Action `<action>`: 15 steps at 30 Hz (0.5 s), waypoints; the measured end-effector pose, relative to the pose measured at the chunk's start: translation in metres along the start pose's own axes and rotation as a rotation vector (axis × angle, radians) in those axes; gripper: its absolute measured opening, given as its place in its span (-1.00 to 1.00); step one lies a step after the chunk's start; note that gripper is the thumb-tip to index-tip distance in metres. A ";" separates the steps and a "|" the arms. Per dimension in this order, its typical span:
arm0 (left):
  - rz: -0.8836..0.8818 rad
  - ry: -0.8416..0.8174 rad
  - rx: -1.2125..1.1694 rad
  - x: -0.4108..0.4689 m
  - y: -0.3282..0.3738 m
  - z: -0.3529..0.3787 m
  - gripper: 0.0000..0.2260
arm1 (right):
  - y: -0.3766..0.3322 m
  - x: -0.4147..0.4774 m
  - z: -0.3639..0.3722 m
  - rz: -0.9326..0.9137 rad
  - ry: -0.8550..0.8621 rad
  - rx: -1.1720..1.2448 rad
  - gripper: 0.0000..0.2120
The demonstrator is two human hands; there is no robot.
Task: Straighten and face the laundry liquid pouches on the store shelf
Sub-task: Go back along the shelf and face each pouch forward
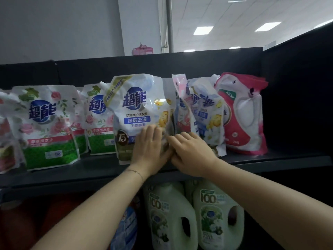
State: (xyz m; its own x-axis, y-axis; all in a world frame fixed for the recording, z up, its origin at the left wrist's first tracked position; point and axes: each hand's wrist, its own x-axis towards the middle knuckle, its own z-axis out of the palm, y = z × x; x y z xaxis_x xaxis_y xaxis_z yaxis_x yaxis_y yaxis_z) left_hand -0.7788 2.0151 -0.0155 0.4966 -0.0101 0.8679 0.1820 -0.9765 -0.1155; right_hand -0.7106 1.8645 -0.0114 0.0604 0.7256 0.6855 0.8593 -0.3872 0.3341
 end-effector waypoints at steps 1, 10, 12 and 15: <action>-0.062 -0.018 -0.079 0.001 0.015 0.004 -0.59 | 0.007 -0.007 -0.001 0.052 0.024 0.008 -0.76; -0.685 -0.312 -0.749 0.038 0.088 0.052 0.01 | 0.068 -0.054 -0.026 0.780 -0.120 0.109 -0.64; -0.795 -0.321 -0.833 0.045 0.093 0.060 0.09 | 0.073 -0.055 -0.029 0.885 -0.175 0.203 -0.54; -0.888 -0.265 -0.987 0.050 0.098 0.072 0.16 | 0.077 -0.050 -0.019 0.957 -0.176 0.402 -0.50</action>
State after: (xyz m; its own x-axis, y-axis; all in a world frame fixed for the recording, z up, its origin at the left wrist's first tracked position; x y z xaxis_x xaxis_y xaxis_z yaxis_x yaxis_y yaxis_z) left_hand -0.6751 1.9348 -0.0180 0.6986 0.6316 0.3362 -0.1000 -0.3790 0.9200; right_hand -0.6566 1.7880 -0.0075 0.8483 0.3012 0.4355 0.5170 -0.6490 -0.5582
